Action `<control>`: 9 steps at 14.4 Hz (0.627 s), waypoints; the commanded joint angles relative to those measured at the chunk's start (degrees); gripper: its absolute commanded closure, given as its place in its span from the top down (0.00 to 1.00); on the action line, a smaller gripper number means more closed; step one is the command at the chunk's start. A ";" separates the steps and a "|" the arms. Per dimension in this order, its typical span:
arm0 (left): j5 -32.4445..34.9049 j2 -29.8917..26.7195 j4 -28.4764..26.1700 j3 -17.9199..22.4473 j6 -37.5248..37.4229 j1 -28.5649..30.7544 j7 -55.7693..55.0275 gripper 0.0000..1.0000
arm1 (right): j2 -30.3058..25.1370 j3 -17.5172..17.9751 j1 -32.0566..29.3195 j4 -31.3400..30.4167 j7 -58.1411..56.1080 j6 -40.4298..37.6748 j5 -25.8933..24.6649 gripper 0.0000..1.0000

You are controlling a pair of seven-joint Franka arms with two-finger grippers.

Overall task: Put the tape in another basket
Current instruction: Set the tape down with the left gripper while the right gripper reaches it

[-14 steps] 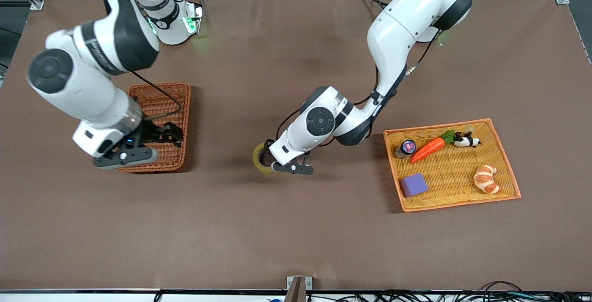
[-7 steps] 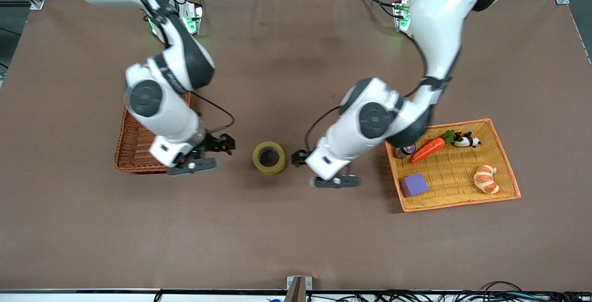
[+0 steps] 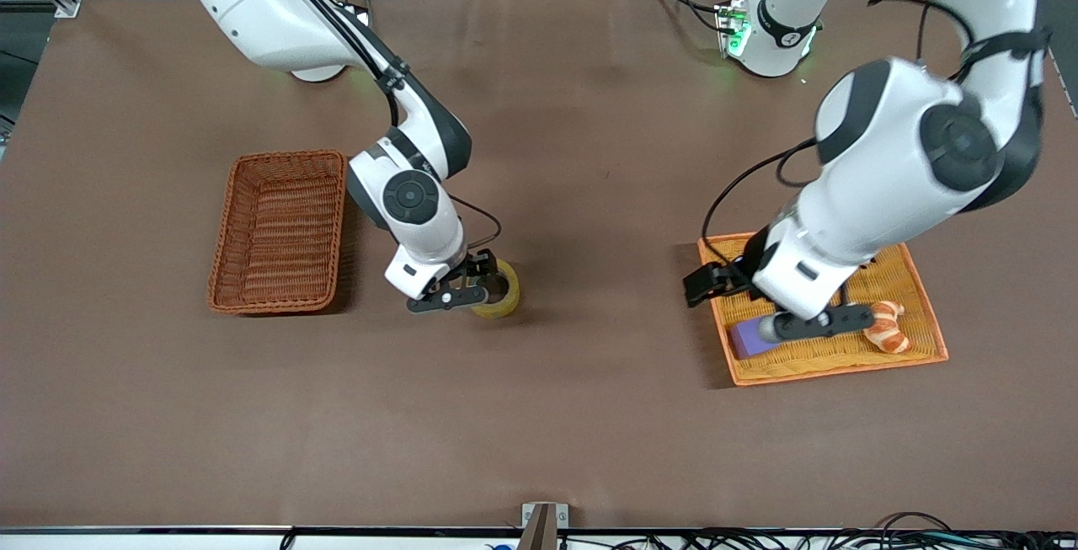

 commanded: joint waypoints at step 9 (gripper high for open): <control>4.68 -15.12 -11.41 1.49 -6.42 5.77 10.11 1.00 | 4.88 0.00 -0.25 0.61 5.50 4.43 -3.91 1.00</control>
